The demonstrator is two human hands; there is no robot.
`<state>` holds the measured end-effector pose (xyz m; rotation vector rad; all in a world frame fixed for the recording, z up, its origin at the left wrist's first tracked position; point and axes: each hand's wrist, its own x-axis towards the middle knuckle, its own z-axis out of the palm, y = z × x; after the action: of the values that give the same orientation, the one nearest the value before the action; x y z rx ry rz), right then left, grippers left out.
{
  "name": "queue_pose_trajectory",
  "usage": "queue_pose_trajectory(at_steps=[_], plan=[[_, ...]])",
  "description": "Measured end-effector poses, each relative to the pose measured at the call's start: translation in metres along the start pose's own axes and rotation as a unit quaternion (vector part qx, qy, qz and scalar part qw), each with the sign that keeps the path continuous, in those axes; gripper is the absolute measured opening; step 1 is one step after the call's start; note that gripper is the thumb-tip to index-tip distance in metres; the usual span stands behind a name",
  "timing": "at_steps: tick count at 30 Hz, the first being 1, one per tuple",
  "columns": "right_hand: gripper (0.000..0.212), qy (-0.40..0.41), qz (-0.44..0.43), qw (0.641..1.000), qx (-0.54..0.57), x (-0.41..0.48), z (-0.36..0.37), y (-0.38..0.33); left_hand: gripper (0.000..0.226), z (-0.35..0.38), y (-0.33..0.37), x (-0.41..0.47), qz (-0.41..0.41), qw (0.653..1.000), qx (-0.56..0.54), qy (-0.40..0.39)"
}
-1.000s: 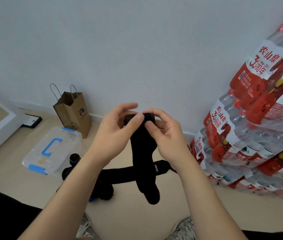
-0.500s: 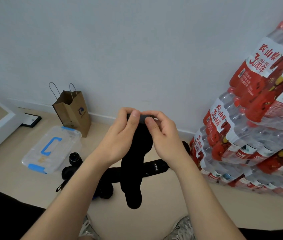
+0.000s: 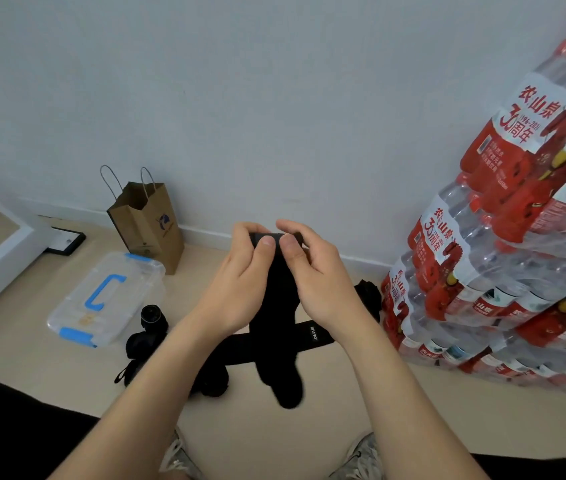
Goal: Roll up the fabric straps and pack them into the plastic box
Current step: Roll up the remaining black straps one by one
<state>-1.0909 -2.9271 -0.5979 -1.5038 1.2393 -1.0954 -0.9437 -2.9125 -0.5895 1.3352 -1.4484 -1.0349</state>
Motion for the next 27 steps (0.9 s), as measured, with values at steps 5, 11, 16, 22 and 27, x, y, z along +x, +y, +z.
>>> queue_pose_trajectory(at_steps=[5, 11, 16, 22, 27], plan=[[0.029, 0.027, -0.023, 0.998, 0.048, -0.002, -0.005, -0.005, 0.027, -0.010, 0.002, 0.004, -0.022, 0.996, -0.077, -0.046], [0.048, -0.057, 0.072, 0.986, 0.140, -0.004, -0.017, -0.006, 0.037, -0.017, -0.009, 0.008, 0.023, 0.997, -0.067, -0.015], [0.035, -0.113, 0.046, 0.979, 0.162, 0.002, -0.037, -0.002, 0.036, -0.018, -0.016, 0.008, 0.016, 0.998, -0.059, -0.022], [0.053, -0.152, -0.039, 0.980, 0.120, 0.003, -0.048, 0.008, 0.035, -0.021, -0.018, 0.007, -0.054, 0.990, -0.101, -0.085], [0.034, -0.022, -0.048, 0.999, -0.007, 0.006, -0.036, 0.012, 0.036, -0.016, -0.016, 0.007, -0.082, 0.985, -0.098, -0.112]])
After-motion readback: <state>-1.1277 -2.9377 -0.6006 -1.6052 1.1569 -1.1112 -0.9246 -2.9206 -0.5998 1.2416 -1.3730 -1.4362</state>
